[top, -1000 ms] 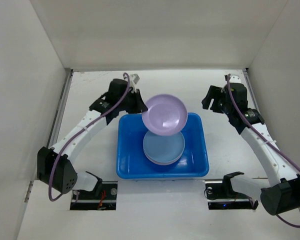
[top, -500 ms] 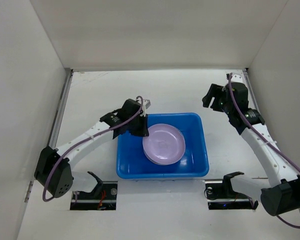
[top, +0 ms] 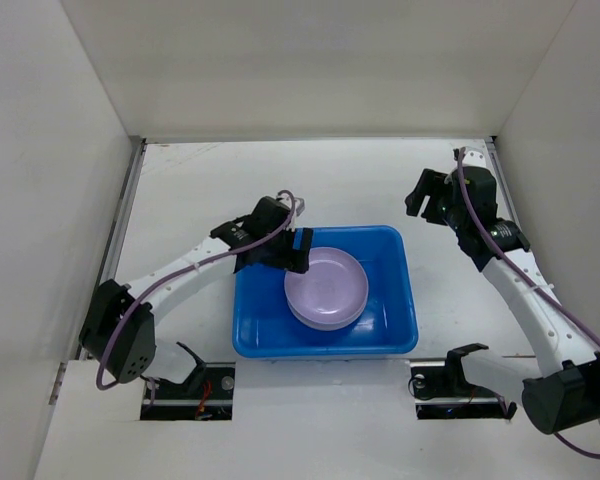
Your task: Place the plates into the plastic bin on the countertop
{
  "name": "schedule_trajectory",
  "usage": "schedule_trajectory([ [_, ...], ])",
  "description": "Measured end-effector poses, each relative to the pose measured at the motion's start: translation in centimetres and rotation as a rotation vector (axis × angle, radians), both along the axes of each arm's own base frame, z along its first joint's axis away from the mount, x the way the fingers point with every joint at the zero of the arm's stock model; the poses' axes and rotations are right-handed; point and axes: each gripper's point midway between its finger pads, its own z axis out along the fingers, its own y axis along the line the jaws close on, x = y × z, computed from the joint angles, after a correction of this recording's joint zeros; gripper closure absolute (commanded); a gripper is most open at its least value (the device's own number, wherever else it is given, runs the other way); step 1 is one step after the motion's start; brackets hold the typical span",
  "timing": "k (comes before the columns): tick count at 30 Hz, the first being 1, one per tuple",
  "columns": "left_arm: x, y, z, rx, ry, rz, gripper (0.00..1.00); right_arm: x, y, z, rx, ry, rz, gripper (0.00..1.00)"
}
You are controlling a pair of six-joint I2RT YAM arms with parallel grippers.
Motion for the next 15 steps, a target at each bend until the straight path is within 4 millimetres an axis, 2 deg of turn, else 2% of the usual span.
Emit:
schedule_trajectory([
  [2, 0.6, 0.1, 0.7, 0.008, -0.024, 0.009, 0.0, 0.0, 0.0, 0.0, 0.0, -0.001, 0.0, 0.22],
  [5, 1.6, 0.0, 2.9, 0.004, -0.078, 0.021, 0.0, 0.1, 0.0, 0.1, 0.001, -0.004, 0.0, 0.22],
  [9, 3.1, 0.7, 7.5, -0.015, -0.175, 0.062, 0.0, 0.3, 0.1, 0.3, 0.004, -0.017, 0.0, 0.2],
  [12, 4.9, 2.5, 11.3, -0.029, -0.266, 0.148, 0.0, 0.3, 0.1, 0.4, 0.005, -0.02, 0.0, 0.19],
  [15, 6.7, 5.9, 13.8, -0.003, -0.351, 0.288, 0.0, 0.4, 0.1, 0.5, 0.006, -0.027, 0.0, 0.19],
])
